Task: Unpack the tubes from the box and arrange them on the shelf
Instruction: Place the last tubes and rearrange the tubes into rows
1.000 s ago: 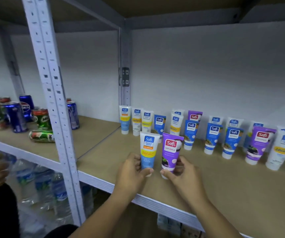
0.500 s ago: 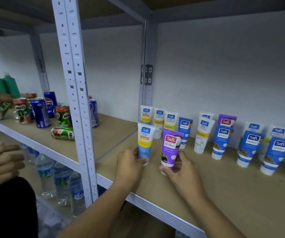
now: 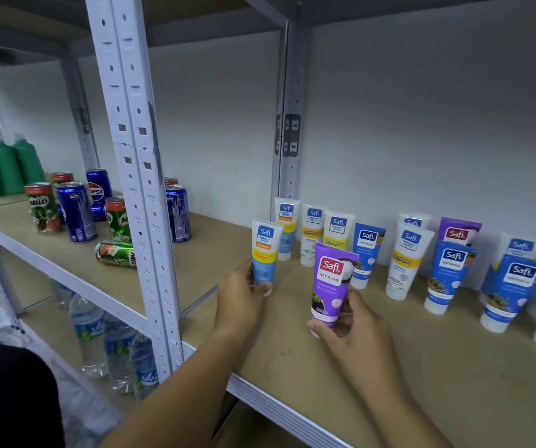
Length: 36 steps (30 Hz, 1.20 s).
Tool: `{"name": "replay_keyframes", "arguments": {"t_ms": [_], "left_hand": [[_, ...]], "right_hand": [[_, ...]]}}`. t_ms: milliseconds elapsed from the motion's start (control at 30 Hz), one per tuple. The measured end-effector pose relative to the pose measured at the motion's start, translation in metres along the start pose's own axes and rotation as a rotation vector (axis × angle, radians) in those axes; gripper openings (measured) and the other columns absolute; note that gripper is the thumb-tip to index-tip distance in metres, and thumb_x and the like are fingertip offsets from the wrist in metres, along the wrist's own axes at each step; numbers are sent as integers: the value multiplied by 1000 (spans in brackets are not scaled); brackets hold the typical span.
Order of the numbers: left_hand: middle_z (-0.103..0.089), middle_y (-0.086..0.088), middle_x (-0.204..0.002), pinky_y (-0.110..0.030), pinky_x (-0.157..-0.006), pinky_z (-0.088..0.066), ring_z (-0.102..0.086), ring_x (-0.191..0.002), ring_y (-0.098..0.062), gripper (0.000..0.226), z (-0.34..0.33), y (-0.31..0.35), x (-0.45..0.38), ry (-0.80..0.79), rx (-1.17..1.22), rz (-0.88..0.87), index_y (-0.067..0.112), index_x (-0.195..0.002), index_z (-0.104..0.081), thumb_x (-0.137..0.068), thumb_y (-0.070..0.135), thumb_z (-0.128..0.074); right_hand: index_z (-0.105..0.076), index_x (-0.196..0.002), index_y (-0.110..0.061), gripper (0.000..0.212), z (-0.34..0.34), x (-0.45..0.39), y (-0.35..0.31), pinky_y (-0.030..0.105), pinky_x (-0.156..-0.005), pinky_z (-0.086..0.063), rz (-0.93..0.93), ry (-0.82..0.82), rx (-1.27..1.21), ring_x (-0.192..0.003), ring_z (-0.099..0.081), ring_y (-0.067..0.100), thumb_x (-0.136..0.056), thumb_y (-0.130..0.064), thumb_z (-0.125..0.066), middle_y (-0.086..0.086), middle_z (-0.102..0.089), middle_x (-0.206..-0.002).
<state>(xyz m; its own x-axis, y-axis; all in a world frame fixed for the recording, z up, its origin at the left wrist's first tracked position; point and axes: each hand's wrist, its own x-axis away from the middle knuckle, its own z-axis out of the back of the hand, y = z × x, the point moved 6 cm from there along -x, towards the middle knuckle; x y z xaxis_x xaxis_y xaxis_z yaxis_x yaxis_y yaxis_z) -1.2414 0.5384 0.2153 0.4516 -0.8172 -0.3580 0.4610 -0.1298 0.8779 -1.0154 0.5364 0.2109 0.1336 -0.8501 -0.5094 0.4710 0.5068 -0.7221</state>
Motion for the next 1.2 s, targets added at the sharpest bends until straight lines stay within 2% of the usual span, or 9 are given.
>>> {"name": "replay_keyframes", "arguments": {"t_ms": [133,333,533,700,800,867,933,1067,1200], "left_hand": [[-70,19,-91,-5,-68,-46,-65,-88,4,28,-1,-5,-5,23,-1,27,21,-107,-68,-82,10,-74],[-64,19,-87,3,-64,-41,-56,-78,13,28,1,-4,-6,65,-16,-3,17,-107,-68,-82,7,-75],[-71,12,-104,1,-68,-42,-64,-93,6,39,-1,-6,-7,45,-9,8,16,-120,-67,-82,11,-76],[-58,2,-137,-20,-94,-37,-53,-127,-16,64,8,-1,11,91,-113,78,15,-143,-47,-85,21,-75],[-60,3,-130,-21,-93,-38,-56,-121,-15,53,13,10,33,96,-197,5,20,-136,-52,-87,21,-71],[-67,11,-113,-21,-90,-46,-63,-108,-7,38,11,16,46,-27,-188,-63,24,-121,-61,-85,31,-73],[-70,20,-105,-21,-93,-51,-64,-102,4,40,3,26,57,-266,-218,-198,28,-113,-68,-79,50,-75],[-60,26,-131,-20,-109,-40,-50,-122,14,73,-6,38,79,-744,-295,-362,36,-127,-65,-61,65,-82],[-45,26,-146,-26,-120,-28,-32,-136,17,88,-3,35,77,-871,-368,-404,39,-135,-57,-56,67,-84]], "right_hand": [[-49,-90,-49,53,1,2,0,16,-69,-55,6,-23,-26,-82,-67,-5,-66,-24,-89,-31,-64,-86],[-54,-101,-40,48,-3,3,5,27,-75,-60,2,-36,-55,-85,-69,0,-70,-21,-86,-21,-69,-96],[-55,-108,-39,48,-5,5,7,31,-78,-60,-12,-61,-79,-89,-69,3,-73,-24,-84,-18,-70,-100],[-56,-101,-37,43,-3,5,7,31,-77,-60,-36,-66,-67,-87,-69,3,-73,-20,-84,-18,-70,-95],[-59,-102,-29,38,-2,7,6,35,-76,-60,-31,-63,-47,-85,-69,5,-74,-22,-83,-15,-70,-95],[-59,-104,-28,38,0,9,4,36,-76,-59,-26,-65,-34,-85,-69,5,-74,-23,-82,-13,-70,-97],[-59,-106,-29,40,2,10,2,34,-78,-59,-27,-62,-36,-87,-69,4,-74,-22,-82,-12,-70,-99],[-60,-110,-30,44,7,11,-3,27,-82,-58,-37,-76,-54,-90,-68,-1,-74,-18,-83,-12,-71,-103],[-61,-109,-25,44,7,9,-2,24,-81,-58,-57,-82,-51,-89,-68,-1,-73,-17,-84,-10,-72,-103]]}}
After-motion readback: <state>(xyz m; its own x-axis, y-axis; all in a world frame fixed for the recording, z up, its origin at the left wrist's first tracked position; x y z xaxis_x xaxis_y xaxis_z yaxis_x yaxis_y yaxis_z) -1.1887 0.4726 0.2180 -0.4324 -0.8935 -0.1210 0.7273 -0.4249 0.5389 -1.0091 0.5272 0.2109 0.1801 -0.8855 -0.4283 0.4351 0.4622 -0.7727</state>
